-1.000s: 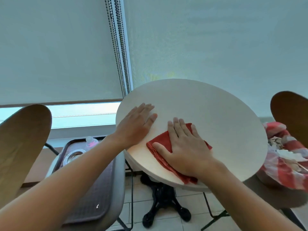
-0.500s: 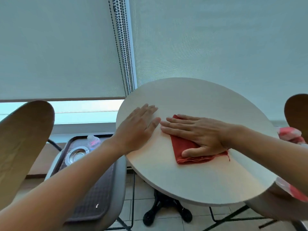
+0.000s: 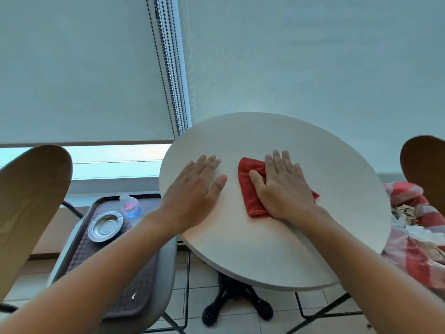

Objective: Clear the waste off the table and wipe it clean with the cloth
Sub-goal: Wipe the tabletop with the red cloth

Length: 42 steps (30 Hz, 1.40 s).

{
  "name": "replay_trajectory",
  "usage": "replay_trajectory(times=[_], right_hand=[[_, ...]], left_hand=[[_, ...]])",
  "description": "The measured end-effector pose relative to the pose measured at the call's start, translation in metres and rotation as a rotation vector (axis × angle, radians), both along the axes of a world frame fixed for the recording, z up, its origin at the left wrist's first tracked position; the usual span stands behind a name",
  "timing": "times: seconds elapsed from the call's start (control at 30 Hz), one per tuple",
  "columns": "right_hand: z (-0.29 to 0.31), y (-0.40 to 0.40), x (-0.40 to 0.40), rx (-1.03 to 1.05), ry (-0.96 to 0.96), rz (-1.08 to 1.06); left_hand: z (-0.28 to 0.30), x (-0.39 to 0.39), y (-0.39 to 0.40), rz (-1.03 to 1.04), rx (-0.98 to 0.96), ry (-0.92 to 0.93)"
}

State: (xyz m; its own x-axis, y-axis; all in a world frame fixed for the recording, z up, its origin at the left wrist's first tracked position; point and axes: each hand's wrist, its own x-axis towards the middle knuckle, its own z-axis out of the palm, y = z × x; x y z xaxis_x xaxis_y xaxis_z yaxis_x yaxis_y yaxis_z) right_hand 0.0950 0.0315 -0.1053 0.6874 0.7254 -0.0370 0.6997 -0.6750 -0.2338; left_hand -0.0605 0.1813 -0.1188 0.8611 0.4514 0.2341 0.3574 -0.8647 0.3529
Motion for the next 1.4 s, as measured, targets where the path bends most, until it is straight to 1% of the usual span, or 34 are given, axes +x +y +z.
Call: replay_trajectory(times=[0.1,0.23,0.37,0.47,0.6,0.77,0.93,1.07,1.13,1.23,1.4], right_hand=[[0.005,0.026,0.019,-0.018,-0.012,0.084],[0.005,0.050,0.006,-0.047,-0.066,0.311],[0.005,0.026,-0.027,-0.021,-0.089,0.432],[0.009,-0.011,-0.050,-0.010,-0.055,0.474],[0.011,-0.062,-0.068,-0.015,-0.026,0.432],[0.012,-0.096,-0.048,-0.069,-0.024,0.193],[0.007,-0.079,0.001,-0.087,-0.024,-0.024],[0.001,-0.041,0.043,-0.063,-0.022,-0.143],[0.001,-0.017,0.062,-0.060,-0.026,-0.150],[0.002,0.018,0.083,-0.046,-0.016,-0.087],[0.004,0.063,0.088,-0.041,-0.013,0.167]], left_hand=[[-0.001,0.000,-0.001,0.013,-0.014,-0.042],[0.001,-0.004,-0.001,0.068,-0.116,-0.158],[0.003,-0.006,-0.002,0.110,-0.226,-0.213],[0.004,-0.007,-0.003,0.101,-0.223,-0.201],[0.007,-0.007,-0.007,0.100,-0.173,-0.181],[0.010,-0.006,-0.009,0.091,-0.141,-0.114],[0.002,0.000,-0.001,0.017,-0.034,0.033],[0.001,0.002,0.000,0.021,-0.023,0.070],[0.001,0.002,0.000,0.021,-0.013,0.077],[0.002,0.001,-0.002,0.022,-0.011,0.072],[0.003,-0.001,-0.002,0.050,-0.050,0.019]])
